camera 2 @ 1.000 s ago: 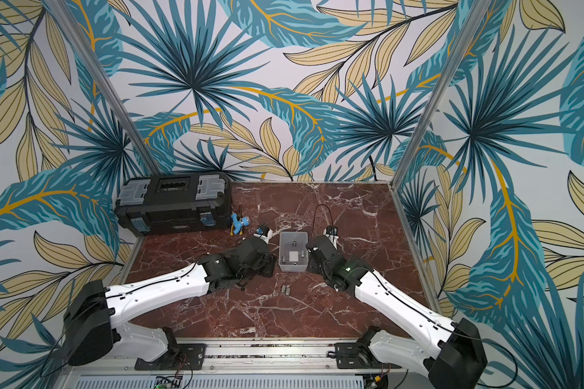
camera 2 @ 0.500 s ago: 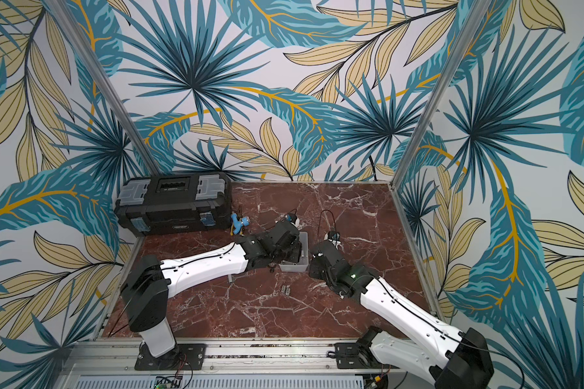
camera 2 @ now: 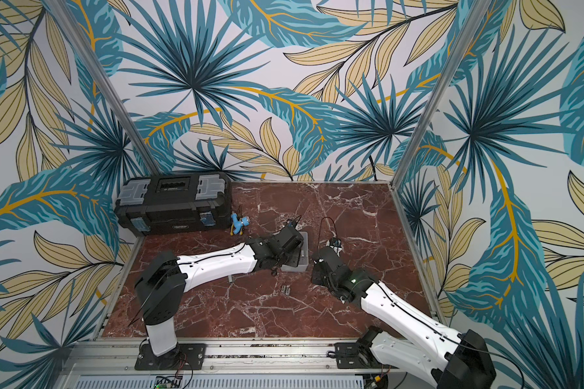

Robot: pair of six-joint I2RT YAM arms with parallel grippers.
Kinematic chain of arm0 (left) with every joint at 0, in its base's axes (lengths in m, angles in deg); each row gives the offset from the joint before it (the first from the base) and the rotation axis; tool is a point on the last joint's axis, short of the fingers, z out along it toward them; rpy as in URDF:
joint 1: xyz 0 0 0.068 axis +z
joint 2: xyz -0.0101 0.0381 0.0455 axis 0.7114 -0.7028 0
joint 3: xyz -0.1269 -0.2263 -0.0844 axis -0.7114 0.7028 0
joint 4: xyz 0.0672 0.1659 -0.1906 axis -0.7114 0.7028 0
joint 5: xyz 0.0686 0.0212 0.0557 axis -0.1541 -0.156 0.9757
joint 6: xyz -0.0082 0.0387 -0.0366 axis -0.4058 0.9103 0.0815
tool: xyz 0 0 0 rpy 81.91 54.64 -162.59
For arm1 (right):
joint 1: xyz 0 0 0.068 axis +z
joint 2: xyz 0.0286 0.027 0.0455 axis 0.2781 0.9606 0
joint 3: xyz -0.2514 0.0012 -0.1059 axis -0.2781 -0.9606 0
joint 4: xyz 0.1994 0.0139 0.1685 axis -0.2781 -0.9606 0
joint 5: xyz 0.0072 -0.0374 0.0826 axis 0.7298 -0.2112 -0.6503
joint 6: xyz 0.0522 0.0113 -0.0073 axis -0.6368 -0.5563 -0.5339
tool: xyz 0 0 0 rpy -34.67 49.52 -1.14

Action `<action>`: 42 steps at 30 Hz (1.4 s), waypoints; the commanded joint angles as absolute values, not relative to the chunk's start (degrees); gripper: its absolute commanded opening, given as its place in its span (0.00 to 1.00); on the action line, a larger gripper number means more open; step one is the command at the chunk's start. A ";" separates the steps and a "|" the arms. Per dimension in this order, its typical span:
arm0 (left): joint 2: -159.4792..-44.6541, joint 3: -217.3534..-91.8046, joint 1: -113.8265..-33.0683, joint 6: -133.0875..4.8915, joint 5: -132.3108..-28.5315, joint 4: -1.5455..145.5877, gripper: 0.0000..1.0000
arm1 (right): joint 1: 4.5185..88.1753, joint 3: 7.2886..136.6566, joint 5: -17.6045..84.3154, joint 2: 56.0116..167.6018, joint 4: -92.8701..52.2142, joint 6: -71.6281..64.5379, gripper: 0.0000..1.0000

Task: Put the socket on the desktop into the storage box
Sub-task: Place the socket head in the storage box.

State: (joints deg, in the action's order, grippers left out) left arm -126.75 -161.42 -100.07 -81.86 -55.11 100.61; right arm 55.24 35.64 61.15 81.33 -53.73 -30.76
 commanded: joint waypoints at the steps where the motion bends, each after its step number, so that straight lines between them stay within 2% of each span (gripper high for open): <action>1: -127.53 -164.53 -100.13 -82.13 -54.14 100.32 0.00 | 55.17 34.68 61.04 80.12 -53.80 -31.05 0.43; 19: -128.66 -167.22 -100.19 -81.68 -53.19 102.27 0.01 | 55.18 36.57 61.27 80.09 -55.20 -29.95 0.43; 22: -127.96 -167.17 -100.32 -81.77 -52.28 102.79 0.42 | 55.24 36.87 60.97 79.89 -55.31 -29.68 0.44; 23: -127.28 -166.79 -100.41 -81.69 -52.05 102.43 0.49 | 55.22 37.17 60.71 79.93 -55.53 -29.63 0.44; 26: -125.26 -166.12 -100.60 -81.29 -50.80 101.86 0.59 | 55.26 37.65 59.90 80.02 -56.05 -29.31 0.46; 34: -116.12 -162.74 -100.55 -79.82 -49.24 101.94 0.60 | 58.64 40.05 60.56 81.11 -56.80 -28.24 0.48; 42: -99.87 -147.45 -100.54 -80.47 -50.18 96.51 0.58 | 69.31 44.53 66.51 91.57 -55.12 -29.34 0.47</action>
State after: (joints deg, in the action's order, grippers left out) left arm -102.78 -152.83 -100.42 -80.59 -50.50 98.40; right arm 67.04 42.79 62.98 88.63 -55.45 -29.03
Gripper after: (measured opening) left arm 0.578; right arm 0.475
